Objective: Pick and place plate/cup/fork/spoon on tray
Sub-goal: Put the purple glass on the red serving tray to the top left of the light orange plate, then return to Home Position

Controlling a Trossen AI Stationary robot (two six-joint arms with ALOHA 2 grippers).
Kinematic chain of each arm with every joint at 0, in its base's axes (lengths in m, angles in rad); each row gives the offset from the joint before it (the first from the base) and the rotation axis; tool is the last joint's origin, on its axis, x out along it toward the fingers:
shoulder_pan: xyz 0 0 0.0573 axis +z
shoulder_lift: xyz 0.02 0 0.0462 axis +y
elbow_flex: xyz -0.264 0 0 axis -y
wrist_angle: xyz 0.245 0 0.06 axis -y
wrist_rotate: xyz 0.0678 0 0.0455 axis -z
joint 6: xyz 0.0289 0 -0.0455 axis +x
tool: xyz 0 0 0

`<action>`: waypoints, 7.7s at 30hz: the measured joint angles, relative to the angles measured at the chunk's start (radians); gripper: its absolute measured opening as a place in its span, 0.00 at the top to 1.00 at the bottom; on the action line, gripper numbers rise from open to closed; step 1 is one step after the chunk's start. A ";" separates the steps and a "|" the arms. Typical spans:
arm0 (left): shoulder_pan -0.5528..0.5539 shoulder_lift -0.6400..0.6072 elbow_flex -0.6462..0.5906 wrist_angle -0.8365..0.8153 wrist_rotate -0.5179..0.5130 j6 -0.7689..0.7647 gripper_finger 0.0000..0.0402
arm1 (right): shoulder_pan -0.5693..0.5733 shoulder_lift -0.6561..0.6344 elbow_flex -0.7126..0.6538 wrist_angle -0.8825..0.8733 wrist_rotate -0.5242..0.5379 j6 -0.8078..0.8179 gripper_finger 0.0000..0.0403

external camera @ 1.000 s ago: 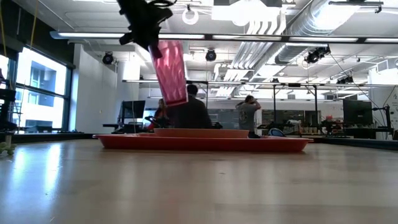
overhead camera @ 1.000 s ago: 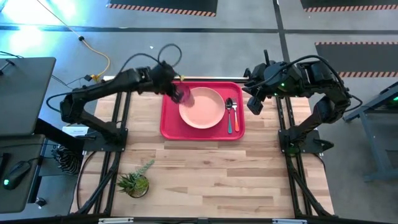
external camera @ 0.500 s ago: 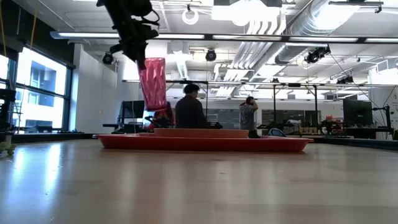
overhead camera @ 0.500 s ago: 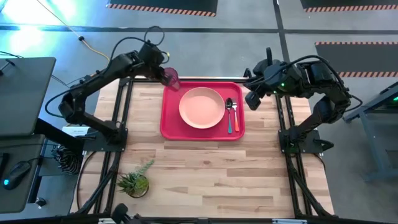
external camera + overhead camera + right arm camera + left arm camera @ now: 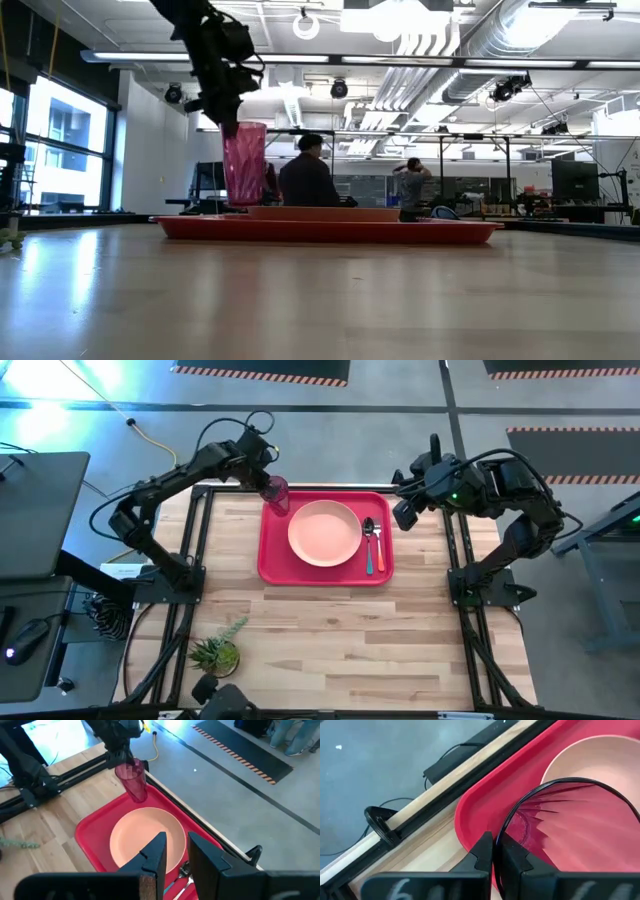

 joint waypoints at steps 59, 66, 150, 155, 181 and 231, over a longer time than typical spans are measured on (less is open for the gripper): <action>0.003 0.104 0.211 -0.143 0.005 0.052 0.68 | 0.000 0.000 0.000 0.001 0.004 0.024 0.83; 0.002 0.104 0.412 -0.263 0.008 0.088 0.68 | -0.011 0.000 0.000 0.001 0.004 0.017 0.83; -0.729 -1.528 -1.313 0.686 -0.032 -0.148 0.69 | -0.076 -0.758 -1.017 0.744 -0.337 -0.238 0.94; -0.729 -1.528 -1.313 0.686 -0.033 -0.149 0.69 | -0.075 -0.945 -1.286 0.901 -0.456 -0.268 0.97; -0.728 -1.528 -1.312 0.686 -0.032 -0.131 0.69 | -0.076 -1.559 -2.014 1.201 -0.719 -0.272 0.97; -0.728 -1.528 -1.312 0.686 -0.032 -0.131 0.69 | -0.076 -1.551 -2.342 1.596 -0.703 -0.117 0.97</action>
